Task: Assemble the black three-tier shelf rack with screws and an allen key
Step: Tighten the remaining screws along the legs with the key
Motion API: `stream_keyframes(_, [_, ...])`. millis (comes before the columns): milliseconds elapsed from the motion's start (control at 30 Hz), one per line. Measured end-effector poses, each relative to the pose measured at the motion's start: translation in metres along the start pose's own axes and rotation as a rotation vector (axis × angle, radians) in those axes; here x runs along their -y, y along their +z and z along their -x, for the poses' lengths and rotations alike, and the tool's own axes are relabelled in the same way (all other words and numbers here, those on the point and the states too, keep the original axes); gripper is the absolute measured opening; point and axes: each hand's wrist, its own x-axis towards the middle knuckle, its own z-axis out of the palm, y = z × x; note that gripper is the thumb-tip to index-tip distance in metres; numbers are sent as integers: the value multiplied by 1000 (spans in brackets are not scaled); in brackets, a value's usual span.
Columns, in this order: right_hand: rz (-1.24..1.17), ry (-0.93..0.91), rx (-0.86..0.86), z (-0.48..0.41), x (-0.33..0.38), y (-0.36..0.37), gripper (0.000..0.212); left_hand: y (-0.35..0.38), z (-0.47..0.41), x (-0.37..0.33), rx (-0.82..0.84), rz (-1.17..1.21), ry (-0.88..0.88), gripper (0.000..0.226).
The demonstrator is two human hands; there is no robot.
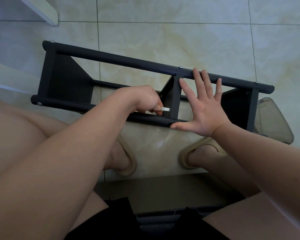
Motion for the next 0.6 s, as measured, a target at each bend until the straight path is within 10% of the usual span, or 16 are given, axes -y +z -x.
stream_keyframes(600, [-3, 1, -2, 0, -1, 1, 126, 0, -6, 10, -18, -33, -18, 12])
